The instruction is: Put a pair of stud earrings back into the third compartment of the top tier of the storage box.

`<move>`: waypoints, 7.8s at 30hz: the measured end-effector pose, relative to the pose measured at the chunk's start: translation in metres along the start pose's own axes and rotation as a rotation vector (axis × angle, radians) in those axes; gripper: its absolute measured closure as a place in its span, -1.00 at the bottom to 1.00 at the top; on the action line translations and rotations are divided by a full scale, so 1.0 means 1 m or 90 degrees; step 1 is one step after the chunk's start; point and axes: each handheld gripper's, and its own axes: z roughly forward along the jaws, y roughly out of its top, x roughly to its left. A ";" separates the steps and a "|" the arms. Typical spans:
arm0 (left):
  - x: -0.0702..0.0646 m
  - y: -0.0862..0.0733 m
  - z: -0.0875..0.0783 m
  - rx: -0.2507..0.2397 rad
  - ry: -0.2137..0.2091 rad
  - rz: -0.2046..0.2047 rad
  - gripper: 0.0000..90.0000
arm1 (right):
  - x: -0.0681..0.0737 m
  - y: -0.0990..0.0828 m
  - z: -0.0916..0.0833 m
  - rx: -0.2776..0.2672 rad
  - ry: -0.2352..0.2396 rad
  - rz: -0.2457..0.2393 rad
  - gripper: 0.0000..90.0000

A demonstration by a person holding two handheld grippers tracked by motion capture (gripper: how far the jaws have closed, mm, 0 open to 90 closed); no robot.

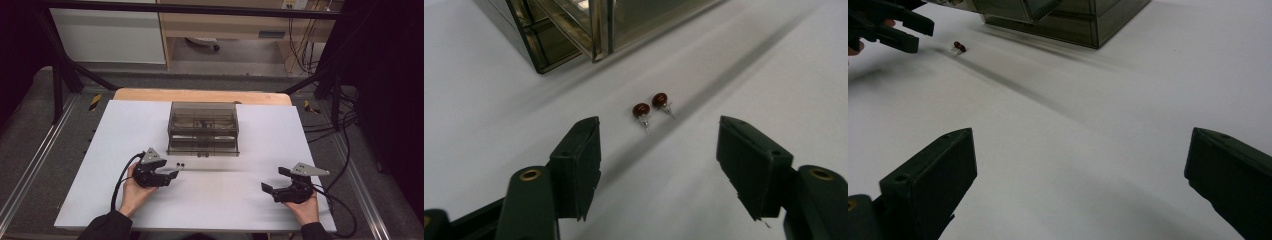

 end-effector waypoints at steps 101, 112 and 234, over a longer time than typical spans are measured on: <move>-0.008 0.009 -0.012 0.000 0.006 -0.017 0.82 | 0.000 0.000 0.001 0.006 0.005 -0.002 -0.97; -0.019 0.014 -0.024 -0.013 -0.011 -0.005 0.82 | 0.000 -0.001 0.002 0.010 0.007 -0.004 -0.97; -0.054 0.101 -0.030 -0.046 -0.009 0.062 -0.46 | 0.000 -0.001 0.002 0.014 0.004 -0.005 -0.96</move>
